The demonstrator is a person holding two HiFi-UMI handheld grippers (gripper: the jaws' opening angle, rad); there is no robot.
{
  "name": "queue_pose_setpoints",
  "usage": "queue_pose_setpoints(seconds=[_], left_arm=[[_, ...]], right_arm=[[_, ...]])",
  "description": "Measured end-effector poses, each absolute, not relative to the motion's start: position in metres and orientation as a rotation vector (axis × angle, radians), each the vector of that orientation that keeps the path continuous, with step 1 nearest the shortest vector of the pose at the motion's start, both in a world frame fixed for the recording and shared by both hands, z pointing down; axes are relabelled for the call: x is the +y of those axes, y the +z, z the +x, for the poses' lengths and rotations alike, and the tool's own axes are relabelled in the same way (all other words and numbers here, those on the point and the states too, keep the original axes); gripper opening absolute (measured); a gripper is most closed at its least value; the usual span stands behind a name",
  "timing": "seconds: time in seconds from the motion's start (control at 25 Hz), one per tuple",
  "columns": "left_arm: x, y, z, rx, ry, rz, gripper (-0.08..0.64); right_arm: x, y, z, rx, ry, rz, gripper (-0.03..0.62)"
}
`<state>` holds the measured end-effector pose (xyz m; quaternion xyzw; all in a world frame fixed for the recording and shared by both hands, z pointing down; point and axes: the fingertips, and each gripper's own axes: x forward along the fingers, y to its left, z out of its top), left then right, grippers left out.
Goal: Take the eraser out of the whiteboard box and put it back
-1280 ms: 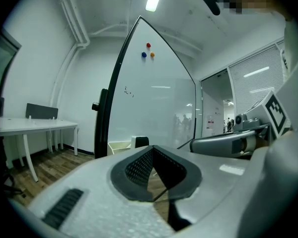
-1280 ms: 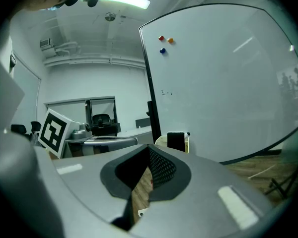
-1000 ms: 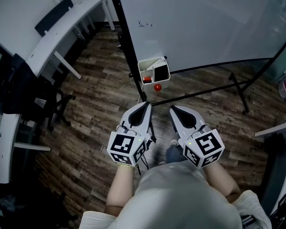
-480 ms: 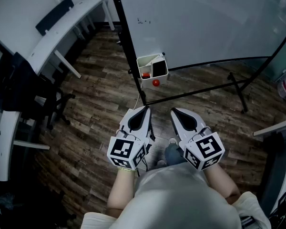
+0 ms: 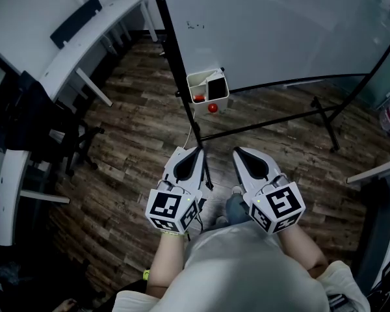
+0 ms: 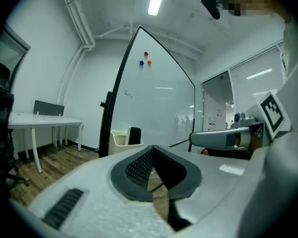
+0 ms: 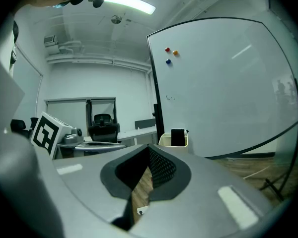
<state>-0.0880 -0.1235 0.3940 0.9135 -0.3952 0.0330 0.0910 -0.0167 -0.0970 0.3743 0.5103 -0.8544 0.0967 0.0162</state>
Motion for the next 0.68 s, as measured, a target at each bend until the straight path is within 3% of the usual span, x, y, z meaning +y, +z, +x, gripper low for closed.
queue_pose_setpoints(seconds=[0.68], left_arm=[[-0.11, 0.395, -0.079, -1.143, 0.102, 2.732, -0.002]], right_arm=[[-0.084, 0.373, -0.007, -2.64, 0.281, 1.642, 0.006]])
